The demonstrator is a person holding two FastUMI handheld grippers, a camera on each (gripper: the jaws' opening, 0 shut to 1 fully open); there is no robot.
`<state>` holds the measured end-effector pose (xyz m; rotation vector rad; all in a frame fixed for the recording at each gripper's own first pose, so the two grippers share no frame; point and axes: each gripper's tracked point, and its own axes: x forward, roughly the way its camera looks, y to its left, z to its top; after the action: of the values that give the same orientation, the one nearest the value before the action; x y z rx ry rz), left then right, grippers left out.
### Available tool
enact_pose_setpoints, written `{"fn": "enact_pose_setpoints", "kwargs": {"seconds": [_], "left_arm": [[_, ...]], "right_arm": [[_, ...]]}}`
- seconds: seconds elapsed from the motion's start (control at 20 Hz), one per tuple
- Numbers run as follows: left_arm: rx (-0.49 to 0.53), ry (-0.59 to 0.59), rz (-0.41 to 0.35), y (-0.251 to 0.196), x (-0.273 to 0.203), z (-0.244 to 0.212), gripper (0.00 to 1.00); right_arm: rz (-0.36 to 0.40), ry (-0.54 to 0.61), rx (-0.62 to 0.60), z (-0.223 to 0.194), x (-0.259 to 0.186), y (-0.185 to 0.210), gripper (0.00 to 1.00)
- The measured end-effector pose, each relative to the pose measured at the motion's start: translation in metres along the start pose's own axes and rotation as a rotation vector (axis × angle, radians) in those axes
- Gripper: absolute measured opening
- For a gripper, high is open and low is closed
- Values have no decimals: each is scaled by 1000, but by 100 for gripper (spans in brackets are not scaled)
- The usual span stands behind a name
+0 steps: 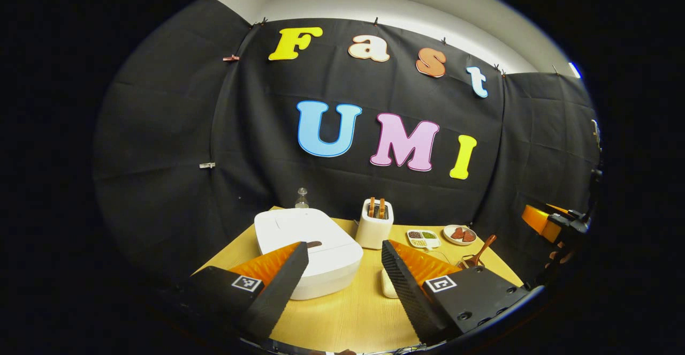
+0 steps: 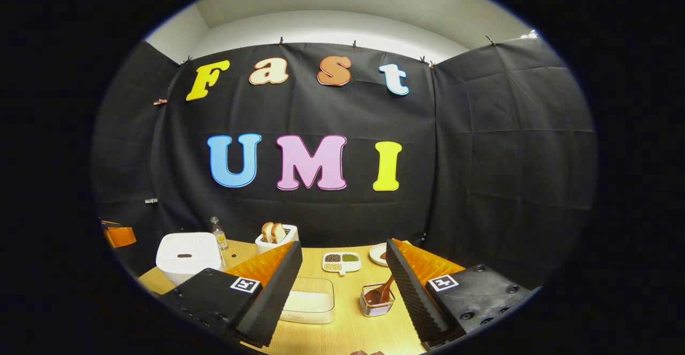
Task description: Close the left gripper, press the button to open the rice cooker; take a wooden spoon from the chopstick holder with the right hand, scoop a spoonful of rice and pour it into the rice cooker, then put the wooden spoon back into the chopstick holder.
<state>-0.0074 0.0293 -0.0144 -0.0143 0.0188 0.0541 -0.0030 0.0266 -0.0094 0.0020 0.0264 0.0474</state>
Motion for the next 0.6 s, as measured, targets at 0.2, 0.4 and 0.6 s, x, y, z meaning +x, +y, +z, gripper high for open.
{"fn": "enact_pose_setpoints", "kwargs": {"seconds": [0.2,0.4,0.6], "left_arm": [[-10,2,-12,1,5,-2,95],[5,2,-50,-5,17,0,95],[19,12,-55,-9,38,6,95]], "right_arm": [[-3,-18,-15,2,3,5,98],[-27,-7,-12,-3,1,-3,98],[-56,-4,-15,-8,0,-18,98]]}}
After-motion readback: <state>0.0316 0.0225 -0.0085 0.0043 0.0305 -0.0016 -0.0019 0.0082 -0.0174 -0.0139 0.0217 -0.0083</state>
